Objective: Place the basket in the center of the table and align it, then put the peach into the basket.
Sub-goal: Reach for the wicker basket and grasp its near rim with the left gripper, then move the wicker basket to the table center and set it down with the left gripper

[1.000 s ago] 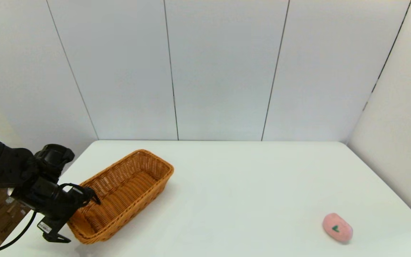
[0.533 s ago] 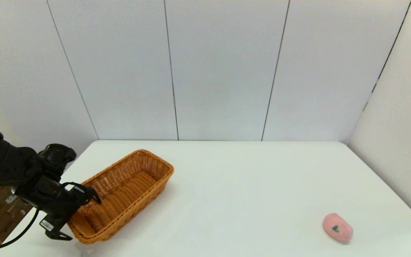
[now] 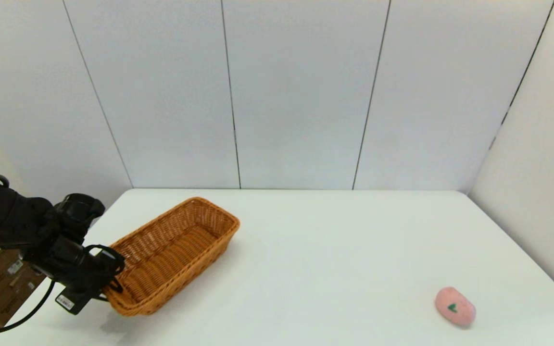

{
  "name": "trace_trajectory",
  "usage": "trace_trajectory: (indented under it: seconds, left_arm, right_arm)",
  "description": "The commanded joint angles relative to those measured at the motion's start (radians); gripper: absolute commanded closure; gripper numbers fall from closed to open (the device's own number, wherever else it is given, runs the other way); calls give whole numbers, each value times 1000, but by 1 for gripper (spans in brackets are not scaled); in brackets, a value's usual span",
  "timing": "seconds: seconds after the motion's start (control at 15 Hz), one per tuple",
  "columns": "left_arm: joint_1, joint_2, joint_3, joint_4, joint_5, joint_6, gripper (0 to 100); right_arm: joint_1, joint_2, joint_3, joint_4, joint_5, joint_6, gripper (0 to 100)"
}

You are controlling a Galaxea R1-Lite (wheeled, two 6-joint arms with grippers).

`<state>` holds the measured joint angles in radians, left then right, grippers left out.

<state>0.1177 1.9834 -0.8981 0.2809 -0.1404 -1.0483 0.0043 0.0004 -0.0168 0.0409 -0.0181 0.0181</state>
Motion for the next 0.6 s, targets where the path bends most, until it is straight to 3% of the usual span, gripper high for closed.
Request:
trace_trajectory:
  seconds: [0.07, 0.33, 0.6]
  left_arm:
    - [0, -11, -1, 24, -1, -2, 100]
    - [-99, -170, -1, 34, -10, 36, 100]
    - [-340, -318, -24, 78, -10, 102, 100]
  right_arm:
    - [0, -2, 0, -1, 0, 0, 0]
    - [0, -2, 0, -1, 0, 0, 0]
    - [0, -2, 0, 1, 0, 2, 0]
